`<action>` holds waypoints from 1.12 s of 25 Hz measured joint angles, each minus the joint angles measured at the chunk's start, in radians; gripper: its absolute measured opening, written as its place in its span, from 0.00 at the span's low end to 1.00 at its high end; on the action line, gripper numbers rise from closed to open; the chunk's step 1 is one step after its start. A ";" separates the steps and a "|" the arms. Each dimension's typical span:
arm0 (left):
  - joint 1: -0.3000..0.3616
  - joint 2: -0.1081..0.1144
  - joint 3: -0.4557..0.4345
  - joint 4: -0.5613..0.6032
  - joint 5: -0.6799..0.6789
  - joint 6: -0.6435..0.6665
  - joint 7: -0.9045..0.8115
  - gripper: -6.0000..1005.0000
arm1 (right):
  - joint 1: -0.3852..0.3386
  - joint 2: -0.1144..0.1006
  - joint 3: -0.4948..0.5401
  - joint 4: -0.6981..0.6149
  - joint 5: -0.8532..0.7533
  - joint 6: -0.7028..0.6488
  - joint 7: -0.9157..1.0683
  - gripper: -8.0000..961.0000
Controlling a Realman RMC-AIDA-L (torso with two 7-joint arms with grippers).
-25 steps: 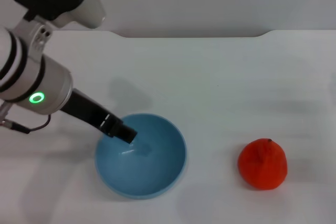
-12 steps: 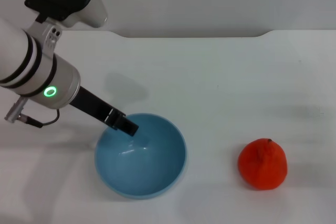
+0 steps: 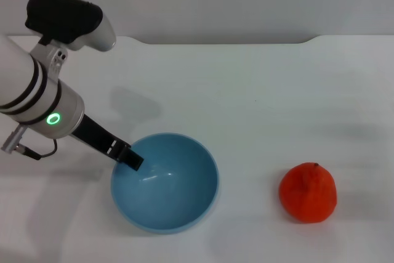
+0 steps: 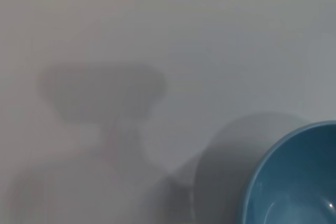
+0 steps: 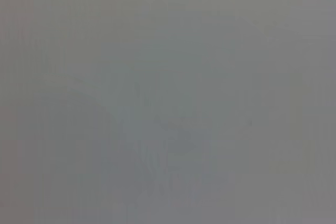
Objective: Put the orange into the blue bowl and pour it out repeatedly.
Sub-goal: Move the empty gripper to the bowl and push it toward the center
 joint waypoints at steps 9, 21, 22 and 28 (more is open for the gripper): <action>-0.037 -0.004 0.009 -0.136 -0.010 -0.026 0.001 0.75 | -0.002 0.000 0.003 0.000 0.000 0.000 -0.001 0.62; -0.057 -0.005 0.020 -0.183 -0.028 -0.064 0.003 0.67 | -0.002 0.000 0.003 0.000 0.005 0.001 -0.001 0.62; -0.057 -0.005 0.021 -0.184 -0.029 -0.064 0.003 0.64 | -0.002 0.000 0.003 0.000 0.006 0.001 -0.001 0.62; -0.059 -0.004 0.021 -0.185 -0.030 -0.063 0.006 0.40 | -0.002 0.000 0.004 0.000 0.007 0.000 -0.001 0.62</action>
